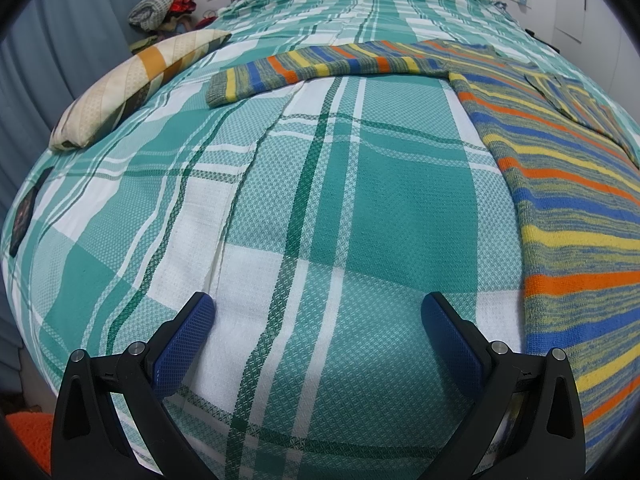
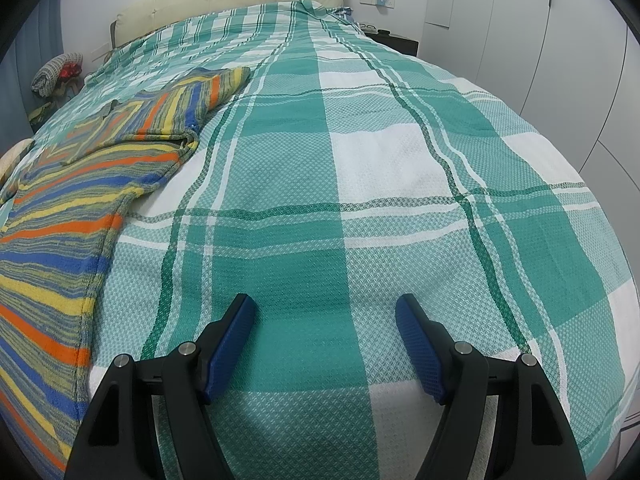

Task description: Fold small clothes

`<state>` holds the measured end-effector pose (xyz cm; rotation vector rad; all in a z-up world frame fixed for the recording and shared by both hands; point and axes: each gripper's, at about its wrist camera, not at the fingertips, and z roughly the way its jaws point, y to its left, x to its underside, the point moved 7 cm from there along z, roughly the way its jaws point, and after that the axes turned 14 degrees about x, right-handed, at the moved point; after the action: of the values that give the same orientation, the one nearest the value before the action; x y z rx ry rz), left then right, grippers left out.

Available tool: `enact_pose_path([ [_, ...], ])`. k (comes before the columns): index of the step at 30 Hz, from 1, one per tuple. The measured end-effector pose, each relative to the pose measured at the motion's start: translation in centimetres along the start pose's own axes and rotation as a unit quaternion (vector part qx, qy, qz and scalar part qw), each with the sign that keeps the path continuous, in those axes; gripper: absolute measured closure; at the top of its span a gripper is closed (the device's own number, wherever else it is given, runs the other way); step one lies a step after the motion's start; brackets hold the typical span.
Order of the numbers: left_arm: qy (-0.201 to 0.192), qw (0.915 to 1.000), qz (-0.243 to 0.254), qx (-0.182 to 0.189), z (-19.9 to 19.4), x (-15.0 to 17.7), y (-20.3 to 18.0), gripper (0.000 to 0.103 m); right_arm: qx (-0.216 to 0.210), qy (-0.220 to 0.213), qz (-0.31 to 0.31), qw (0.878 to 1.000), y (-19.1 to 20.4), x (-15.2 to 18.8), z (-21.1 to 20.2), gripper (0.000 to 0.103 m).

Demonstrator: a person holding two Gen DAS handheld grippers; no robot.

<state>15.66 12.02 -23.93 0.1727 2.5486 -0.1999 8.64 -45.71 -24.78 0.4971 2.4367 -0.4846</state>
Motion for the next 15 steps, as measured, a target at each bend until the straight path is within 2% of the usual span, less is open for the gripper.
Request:
enact_pose_path([
  [3,0.027,0.9994,-0.014,0.016,-0.2,-0.4,0.3,0.001,0.000,0.000,0.000,1.000,0.0,0.0,0.0,0.030],
  [5,0.038,0.9976,-0.041,0.042,-0.8,-0.9,1.0,0.001,0.000,0.000,0.001,1.000,0.0,0.0,-0.1,0.030],
  [7,0.020,0.9897,-0.098,0.102,-1.9,-2.0,2.3,0.001,-0.001,-0.001,0.002,1.000,0.0,0.0,0.0,0.030],
  [9,-0.004,0.9755,-0.161,0.150,-2.5,-3.9,4.3,0.001,-0.001,-0.002,0.002,1.000,-0.1,-0.1,0.0,0.030],
  [11,-0.033,0.9533,-0.232,0.191,-2.7,-6.3,7.0,0.001,-0.001,-0.002,0.001,1.000,-0.1,-0.1,0.0,0.030],
  [12,-0.044,0.9372,-0.272,0.214,-2.3,-7.6,8.6,0.001,0.000,-0.002,0.001,1.000,0.0,-0.1,0.0,0.030],
  [13,-0.050,0.9173,-0.313,0.241,-1.5,-9.0,10.3,0.002,0.001,-0.002,0.000,1.000,-0.1,-0.1,0.1,0.030],
  [14,-0.051,0.9033,-0.343,0.253,-0.5,-10.1,11.7,0.002,0.001,-0.002,0.000,1.000,-0.1,0.0,0.0,0.030],
  [15,-0.051,0.8971,-0.361,0.250,0.4,-10.8,12.6,0.003,0.001,-0.002,0.001,1.000,-0.1,0.0,0.0,0.030],
])
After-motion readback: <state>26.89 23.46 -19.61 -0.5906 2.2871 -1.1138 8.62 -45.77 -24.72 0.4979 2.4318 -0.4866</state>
